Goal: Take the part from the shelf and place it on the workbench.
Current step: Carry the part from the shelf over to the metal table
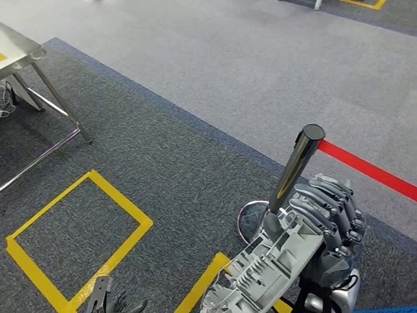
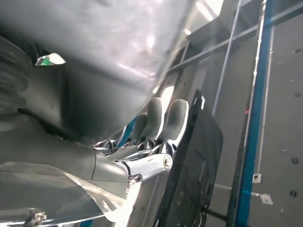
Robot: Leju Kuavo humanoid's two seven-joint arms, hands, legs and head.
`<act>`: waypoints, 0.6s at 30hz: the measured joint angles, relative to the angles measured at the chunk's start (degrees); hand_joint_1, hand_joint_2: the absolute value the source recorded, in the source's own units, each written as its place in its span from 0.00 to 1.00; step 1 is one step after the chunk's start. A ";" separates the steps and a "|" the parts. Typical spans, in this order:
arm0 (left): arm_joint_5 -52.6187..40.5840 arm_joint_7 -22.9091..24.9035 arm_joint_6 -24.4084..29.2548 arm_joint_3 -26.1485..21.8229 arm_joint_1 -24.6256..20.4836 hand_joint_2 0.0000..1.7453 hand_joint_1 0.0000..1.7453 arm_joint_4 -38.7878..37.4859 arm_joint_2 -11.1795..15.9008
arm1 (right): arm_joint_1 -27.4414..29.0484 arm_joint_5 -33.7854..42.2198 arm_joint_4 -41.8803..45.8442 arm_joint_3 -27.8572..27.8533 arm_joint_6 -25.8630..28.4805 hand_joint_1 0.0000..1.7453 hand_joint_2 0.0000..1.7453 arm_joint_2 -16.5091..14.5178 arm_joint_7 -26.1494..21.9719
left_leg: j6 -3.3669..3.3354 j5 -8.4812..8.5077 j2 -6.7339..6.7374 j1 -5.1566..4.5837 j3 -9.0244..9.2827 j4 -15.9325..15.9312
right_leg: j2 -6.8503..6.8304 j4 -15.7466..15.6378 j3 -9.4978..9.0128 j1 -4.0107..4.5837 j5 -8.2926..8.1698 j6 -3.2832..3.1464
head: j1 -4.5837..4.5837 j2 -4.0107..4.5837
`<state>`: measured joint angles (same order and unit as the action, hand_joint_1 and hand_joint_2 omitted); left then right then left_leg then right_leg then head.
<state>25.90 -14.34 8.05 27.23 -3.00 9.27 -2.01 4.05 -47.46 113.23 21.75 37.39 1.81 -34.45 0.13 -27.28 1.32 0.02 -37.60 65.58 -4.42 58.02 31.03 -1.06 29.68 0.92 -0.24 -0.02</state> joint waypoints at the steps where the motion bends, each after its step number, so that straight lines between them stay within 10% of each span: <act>1: 0.02 -0.07 -0.01 0.01 -0.09 1.00 0.00 0.00 0.01 | -0.03 -0.01 0.01 -0.02 -0.01 0.45 1.00 0.00 0.12 | -0.36 1.03 1.27 -0.36 1.61 -3.23 | -0.59 0.02 -0.18 0.12 0.21 0.23 | -0.03 0.01; 5: 0.31 -0.35 -0.01 0.00 -0.11 1.00 0.00 -0.01 0.01 | -0.23 -0.01 0.01 -0.03 -0.01 0.45 1.00 0.00 0.52 | -1.61 0.99 1.61 -0.99 2.68 -6.48 | -2.86 -0.06 -0.47 0.47 0.84 1.39 | -0.02 0.01; 9: 0.37 -0.48 -0.02 -0.01 -0.14 1.00 0.00 -0.02 -0.05 | -0.65 0.20 0.01 -0.01 0.00 0.45 1.00 0.01 0.78 | -2.77 1.28 -1.12 -0.33 3.34 -7.27 | 2.93 8.01 2.91 0.17 5.46 2.13 | 0.41 0.01; 12: 0.37 -0.48 -0.07 -0.02 -0.22 1.00 0.00 -0.02 -0.15 | -0.60 0.35 -0.01 0.04 -0.01 0.45 1.00 0.02 0.86 | -2.88 1.24 -3.62 -0.33 3.40 -7.20 | 4.29 16.11 7.92 0.17 7.12 2.30 | 0.52 0.00; 16: 0.37 -0.48 -0.07 -0.02 -0.21 1.00 0.00 -0.02 -0.23 | -0.74 0.43 -0.02 0.04 0.01 0.45 1.00 0.02 0.97 | -2.50 0.99 -6.80 -0.15 3.68 -6.96 | 6.91 4.45 3.80 -0.24 -0.56 2.10 | 0.51 0.01; 18: 0.38 -0.51 -0.07 -0.02 -0.30 1.00 0.00 -0.02 -0.21 | -0.72 0.42 -0.03 0.06 0.01 0.45 1.00 0.03 1.04 | -2.04 0.96 -7.84 -0.13 3.23 -6.60 | 9.59 1.05 2.15 -0.62 -1.00 1.90 | 0.49 0.01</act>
<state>26.28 -14.85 7.98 27.21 -3.30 9.25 -2.22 3.33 -47.05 113.20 21.81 37.40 1.84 -33.41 -1.91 -26.32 -6.52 -0.11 -34.37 58.98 5.16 59.07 33.18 -1.68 28.68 2.81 0.25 -0.01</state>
